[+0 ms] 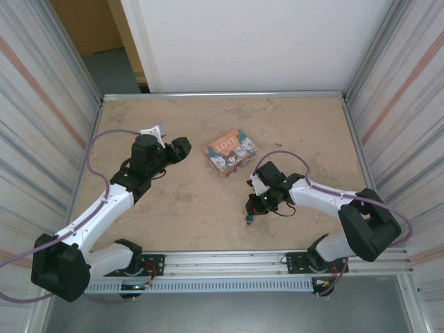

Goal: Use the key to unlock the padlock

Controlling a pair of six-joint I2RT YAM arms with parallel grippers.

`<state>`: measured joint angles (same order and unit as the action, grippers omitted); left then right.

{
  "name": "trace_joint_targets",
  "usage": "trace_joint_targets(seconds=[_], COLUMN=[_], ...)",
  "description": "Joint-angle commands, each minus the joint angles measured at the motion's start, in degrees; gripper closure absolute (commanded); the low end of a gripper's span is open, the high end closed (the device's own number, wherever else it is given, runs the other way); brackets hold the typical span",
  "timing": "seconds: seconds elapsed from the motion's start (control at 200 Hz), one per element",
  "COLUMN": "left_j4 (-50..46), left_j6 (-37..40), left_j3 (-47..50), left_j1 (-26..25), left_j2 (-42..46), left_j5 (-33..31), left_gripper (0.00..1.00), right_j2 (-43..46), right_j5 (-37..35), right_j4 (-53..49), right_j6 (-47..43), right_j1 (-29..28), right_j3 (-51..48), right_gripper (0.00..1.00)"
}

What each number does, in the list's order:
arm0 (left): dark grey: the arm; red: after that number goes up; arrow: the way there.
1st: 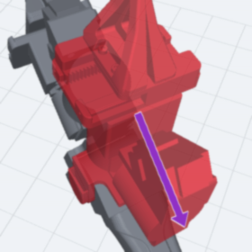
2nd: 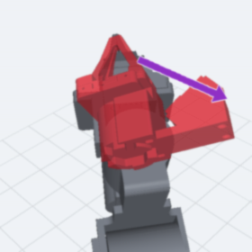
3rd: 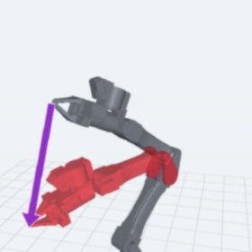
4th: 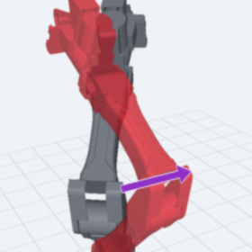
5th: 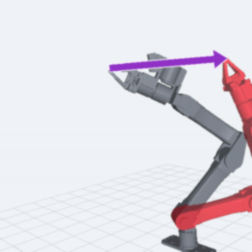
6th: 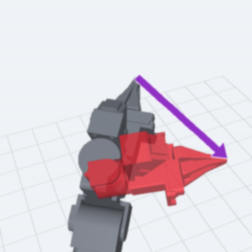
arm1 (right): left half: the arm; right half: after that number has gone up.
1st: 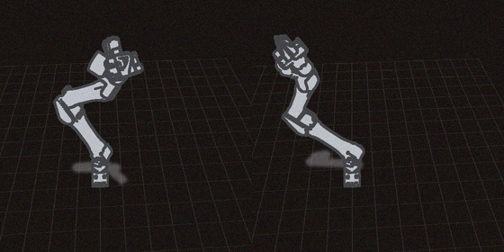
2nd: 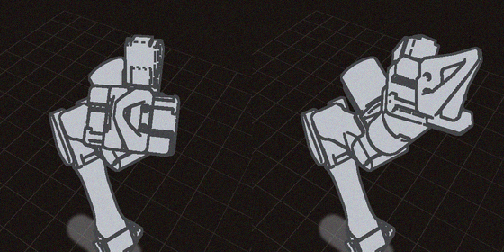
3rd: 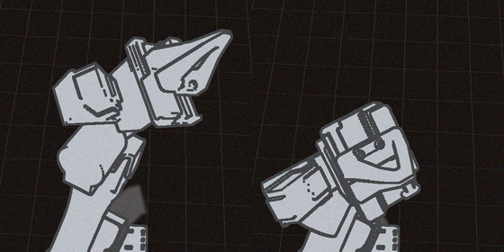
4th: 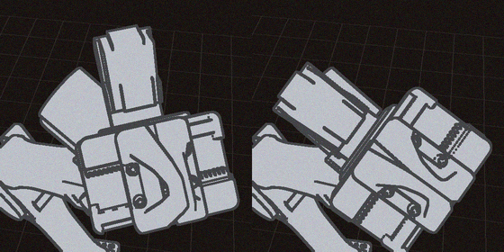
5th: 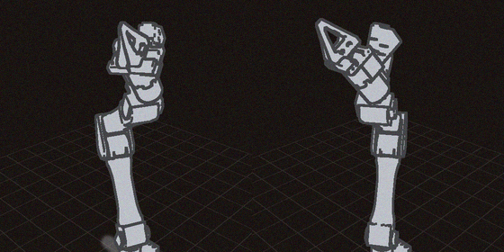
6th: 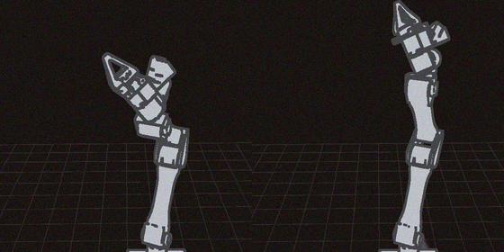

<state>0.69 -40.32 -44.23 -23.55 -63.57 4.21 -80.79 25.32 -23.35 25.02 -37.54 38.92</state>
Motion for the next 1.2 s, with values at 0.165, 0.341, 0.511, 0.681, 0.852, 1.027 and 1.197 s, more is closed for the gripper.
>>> trace_joint_targets(seconds=[0.165,0.341,0.511,0.681,0.852,1.027,1.197], left_j4=[0.63,0.4,0.28,0.19,0.1,0.09,0.08], left_j6=[-0.26,-0.23,-0.2,0.0,0.15,-0.03,0.05], left_j3=[0.43,0.43,0.71,0.86,0.97,0.92,0.97], left_j1=[0.68,0.7,0.79,0.87,0.87,0.87,0.89], left_j2=[0.73,0.72,1.33,1.87,1.96,2.05,1.91], left_j5=[-0.13,-0.12,-0.58,-0.9,-1.0,-1.04,-1.04], left_gripper=[0.35,0.35,0.35,0.35,0.35,0.35,0.36], right_j2=[-2.16,-4.04,-5.32,-6.11,-7.14,-7.49,-7.27], right_j5=[0.15,-0.33,-1.4,-1.61,-1.85,-2.36,-2.68], right_j4=[1.47,1.91,2.08,2.26,2.68,2.79,2.44], right_j6=[1.3,1.4,1.49,1.44,1.58,1.84,1.88], right_j1=[-0.39,-0.4,-0.36,-0.35,-0.34,-0.37,-0.34], right_j3=[1.61,1.78,1.87,1.95,1.89,1.79,1.87], right_gripper=[1.0,1.0,1.0,1.0,1.0,0.95,0.9])
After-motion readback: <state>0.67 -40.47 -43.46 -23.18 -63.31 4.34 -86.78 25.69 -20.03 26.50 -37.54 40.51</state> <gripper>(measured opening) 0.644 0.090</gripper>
